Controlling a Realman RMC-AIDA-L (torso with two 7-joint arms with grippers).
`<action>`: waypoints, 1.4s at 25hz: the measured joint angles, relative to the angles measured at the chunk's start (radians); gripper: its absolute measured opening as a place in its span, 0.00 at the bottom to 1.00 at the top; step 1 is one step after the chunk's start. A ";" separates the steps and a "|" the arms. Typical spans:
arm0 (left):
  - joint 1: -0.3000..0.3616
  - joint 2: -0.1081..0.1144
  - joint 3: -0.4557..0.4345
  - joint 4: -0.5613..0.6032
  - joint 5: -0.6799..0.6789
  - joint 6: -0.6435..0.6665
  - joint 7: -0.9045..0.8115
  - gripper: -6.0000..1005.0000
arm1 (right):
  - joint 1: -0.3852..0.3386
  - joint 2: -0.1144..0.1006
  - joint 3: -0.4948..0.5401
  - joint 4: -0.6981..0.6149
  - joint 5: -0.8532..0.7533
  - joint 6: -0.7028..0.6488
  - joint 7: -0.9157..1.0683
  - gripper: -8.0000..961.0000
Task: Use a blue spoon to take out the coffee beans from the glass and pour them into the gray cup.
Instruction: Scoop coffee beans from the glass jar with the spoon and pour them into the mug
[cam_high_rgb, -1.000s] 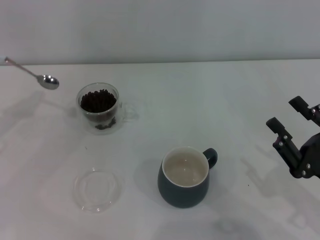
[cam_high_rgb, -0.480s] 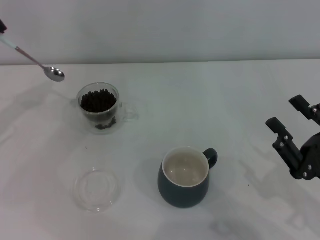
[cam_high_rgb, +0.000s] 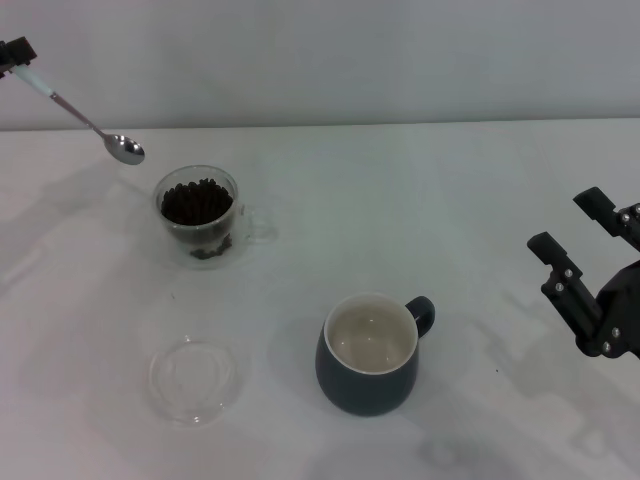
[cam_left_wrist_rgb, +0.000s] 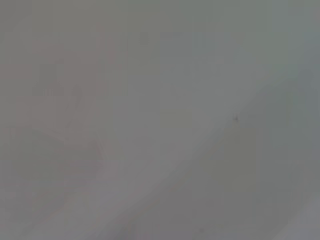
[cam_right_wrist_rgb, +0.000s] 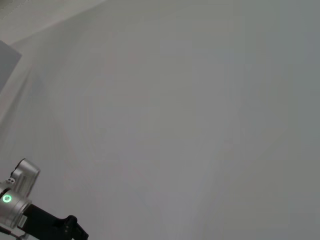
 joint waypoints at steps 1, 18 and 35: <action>-0.001 0.000 0.000 0.000 0.003 0.000 -0.001 0.14 | 0.000 0.000 0.000 0.000 0.000 0.001 0.000 0.52; -0.019 0.013 0.000 0.055 0.107 -0.063 -0.120 0.14 | 0.053 -0.002 -0.069 -0.021 0.000 0.108 -0.008 0.52; -0.116 -0.030 0.000 0.062 0.328 -0.133 -0.211 0.14 | 0.062 -0.001 -0.058 -0.049 0.009 0.232 -0.021 0.52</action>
